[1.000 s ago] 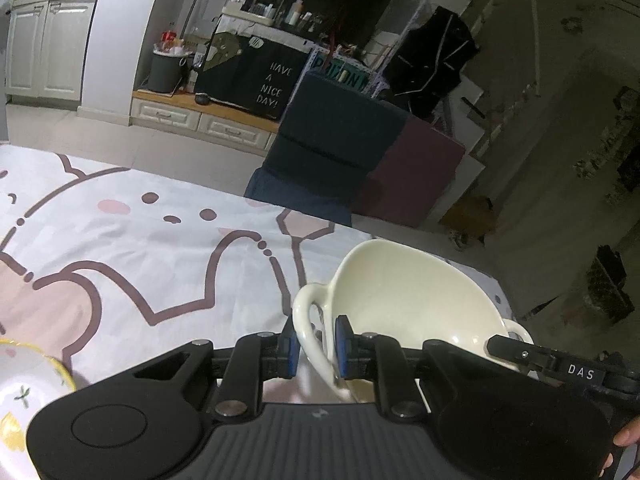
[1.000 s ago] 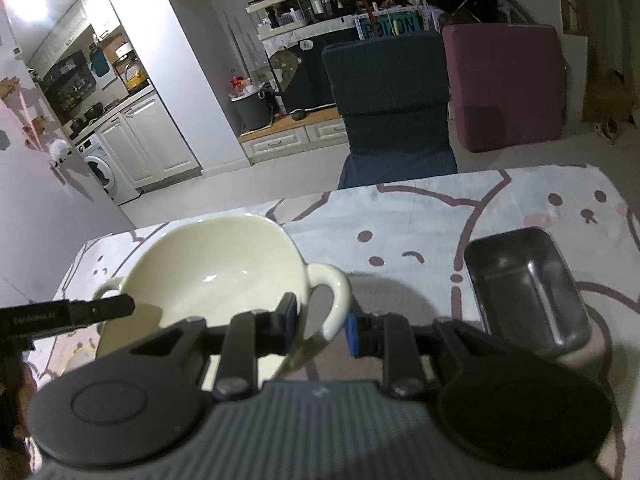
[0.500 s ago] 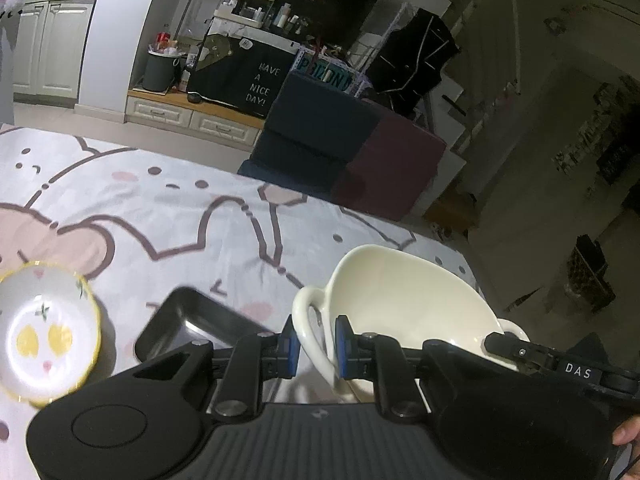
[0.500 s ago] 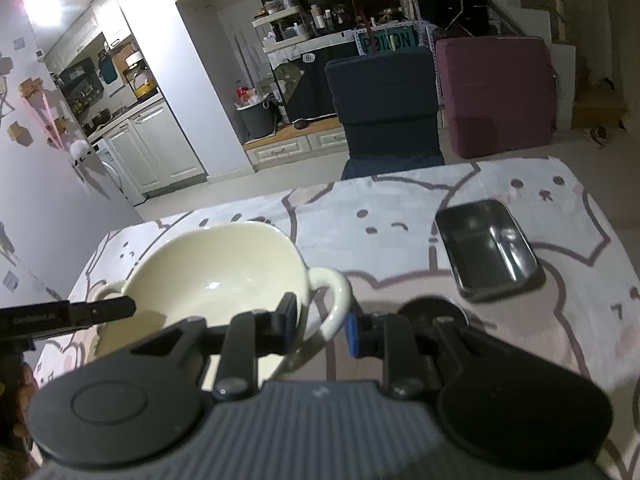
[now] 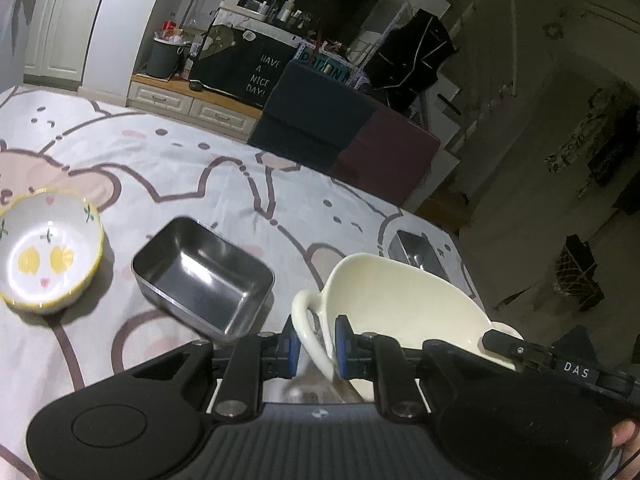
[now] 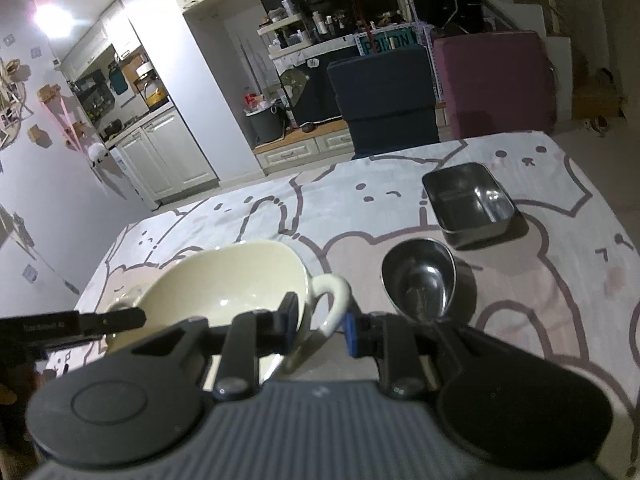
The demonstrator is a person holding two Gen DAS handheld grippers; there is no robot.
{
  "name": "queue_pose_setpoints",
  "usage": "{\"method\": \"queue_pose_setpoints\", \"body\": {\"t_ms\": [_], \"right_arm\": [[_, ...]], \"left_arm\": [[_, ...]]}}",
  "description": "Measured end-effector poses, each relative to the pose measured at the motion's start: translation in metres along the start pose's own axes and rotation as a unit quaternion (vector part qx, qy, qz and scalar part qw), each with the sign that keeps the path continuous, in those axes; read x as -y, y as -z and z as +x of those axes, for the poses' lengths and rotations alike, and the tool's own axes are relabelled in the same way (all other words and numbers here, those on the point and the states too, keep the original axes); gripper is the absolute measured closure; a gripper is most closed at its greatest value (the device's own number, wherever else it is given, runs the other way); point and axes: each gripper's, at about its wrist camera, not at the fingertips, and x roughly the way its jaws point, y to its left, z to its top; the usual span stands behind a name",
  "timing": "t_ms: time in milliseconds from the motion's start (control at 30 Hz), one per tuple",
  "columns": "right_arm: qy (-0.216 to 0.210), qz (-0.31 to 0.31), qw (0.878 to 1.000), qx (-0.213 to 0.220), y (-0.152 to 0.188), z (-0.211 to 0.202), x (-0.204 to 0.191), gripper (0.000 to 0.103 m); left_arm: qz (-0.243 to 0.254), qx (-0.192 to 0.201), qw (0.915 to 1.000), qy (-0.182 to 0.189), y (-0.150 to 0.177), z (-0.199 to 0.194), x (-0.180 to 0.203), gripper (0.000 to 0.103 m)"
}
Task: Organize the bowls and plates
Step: 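Lift the cream bowl with both grippers and carry it toward the steel bowls, then lower the cream bowl with both grippers beside the steel tray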
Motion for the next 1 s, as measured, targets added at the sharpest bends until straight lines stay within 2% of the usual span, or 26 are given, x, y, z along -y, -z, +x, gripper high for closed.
{"method": "queue_pose_setpoints", "body": {"t_ms": [500,1000], "right_arm": [[0.023,-0.022,0.998,-0.047,0.042,0.015,0.011,0.074],[0.039,-0.032,0.995,-0.087,0.051,0.037,0.017,0.074]], "left_arm": [[0.002,-0.038,0.9991,-0.018,0.033,0.027,-0.014,0.084],[0.014,-0.062,0.9975,-0.032,0.042,0.054,-0.023,0.082]]}}
